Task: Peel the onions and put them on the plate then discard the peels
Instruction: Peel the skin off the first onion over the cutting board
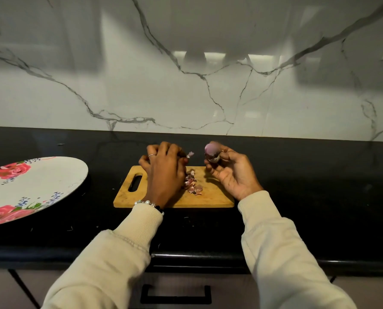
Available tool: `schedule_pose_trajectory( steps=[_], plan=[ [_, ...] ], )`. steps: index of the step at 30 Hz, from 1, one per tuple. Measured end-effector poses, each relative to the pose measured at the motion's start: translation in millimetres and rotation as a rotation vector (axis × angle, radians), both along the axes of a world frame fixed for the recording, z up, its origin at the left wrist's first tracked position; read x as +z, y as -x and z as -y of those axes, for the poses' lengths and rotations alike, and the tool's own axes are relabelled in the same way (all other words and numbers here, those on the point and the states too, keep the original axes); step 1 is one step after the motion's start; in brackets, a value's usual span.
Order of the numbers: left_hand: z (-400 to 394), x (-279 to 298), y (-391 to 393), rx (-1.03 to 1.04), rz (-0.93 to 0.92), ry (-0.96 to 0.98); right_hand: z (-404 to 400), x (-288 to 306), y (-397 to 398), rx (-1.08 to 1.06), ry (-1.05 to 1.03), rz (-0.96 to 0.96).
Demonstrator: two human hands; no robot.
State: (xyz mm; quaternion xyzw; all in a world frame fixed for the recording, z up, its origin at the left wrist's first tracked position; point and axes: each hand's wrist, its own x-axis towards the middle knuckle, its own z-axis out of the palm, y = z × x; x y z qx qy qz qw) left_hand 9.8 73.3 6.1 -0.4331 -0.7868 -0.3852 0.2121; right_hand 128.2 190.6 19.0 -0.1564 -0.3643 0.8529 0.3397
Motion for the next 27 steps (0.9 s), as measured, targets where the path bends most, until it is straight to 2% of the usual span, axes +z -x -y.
schedule_pose_trajectory(
  steps=[6, 14, 20, 27],
  plan=[
    [2.7, -0.1, 0.9, -0.120, -0.053, -0.006, -1.6, 0.8, 0.9, -0.005, -0.055, -0.029],
    [-2.1, -3.0, 5.1, -0.293, -0.168, -0.151, 4.6, 0.7, 0.0, 0.061, -0.145, -0.005],
    [-3.1, -4.1, 5.7, -0.272, -0.092, -0.218, 8.2, -2.3, 0.8, 0.126, -0.263, 0.044],
    [-1.9, -3.5, 6.1, -0.269, -0.096, -0.232, 9.0, -6.3, 3.5, 0.071, -0.348, 0.083]
  ],
)
